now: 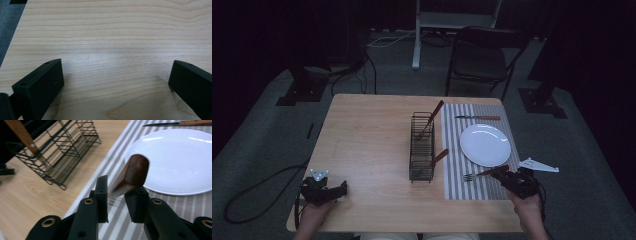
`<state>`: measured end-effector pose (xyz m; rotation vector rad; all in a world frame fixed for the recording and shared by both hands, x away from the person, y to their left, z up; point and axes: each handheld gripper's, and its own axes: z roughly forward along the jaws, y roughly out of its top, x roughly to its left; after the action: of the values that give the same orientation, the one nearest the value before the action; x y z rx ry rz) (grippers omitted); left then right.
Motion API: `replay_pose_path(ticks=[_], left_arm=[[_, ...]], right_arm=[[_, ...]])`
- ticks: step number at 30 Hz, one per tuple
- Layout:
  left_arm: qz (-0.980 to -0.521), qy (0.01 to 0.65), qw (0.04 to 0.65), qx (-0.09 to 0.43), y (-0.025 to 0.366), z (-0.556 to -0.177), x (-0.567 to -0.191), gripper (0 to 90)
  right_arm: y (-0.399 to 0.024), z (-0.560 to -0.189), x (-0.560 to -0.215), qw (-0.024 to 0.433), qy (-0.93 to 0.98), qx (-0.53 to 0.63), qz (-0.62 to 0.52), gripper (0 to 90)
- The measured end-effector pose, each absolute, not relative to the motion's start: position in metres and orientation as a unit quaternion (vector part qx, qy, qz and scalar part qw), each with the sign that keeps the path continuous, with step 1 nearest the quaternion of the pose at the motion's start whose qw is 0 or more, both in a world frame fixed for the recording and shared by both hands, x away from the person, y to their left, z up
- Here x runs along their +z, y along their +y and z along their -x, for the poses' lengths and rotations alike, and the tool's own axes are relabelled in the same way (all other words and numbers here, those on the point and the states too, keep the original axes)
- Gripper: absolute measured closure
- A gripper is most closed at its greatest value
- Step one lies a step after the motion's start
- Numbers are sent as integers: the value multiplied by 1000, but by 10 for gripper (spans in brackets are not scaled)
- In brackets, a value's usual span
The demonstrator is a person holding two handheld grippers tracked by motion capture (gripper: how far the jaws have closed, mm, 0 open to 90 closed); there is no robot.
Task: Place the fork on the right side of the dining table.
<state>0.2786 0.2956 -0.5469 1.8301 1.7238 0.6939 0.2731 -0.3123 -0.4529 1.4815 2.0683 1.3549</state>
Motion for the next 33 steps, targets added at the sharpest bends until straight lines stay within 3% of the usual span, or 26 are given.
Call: replay_pose_path(ticks=[14, 21, 33], left_arm=[[-677, 638, 264, 257, 296, -279, -547, 3], [-677, 638, 264, 257, 296, -279, -547, 3], [-676, 638, 263, 256, 296, -278, -547, 3]], right_arm=[[-337, -280, -483, 149, 711, 449, -520, 616], [-353, -286, -507, 117, 714, 446, -527, 555], [-367, -288, -536, 112, 713, 410, -558, 529]])
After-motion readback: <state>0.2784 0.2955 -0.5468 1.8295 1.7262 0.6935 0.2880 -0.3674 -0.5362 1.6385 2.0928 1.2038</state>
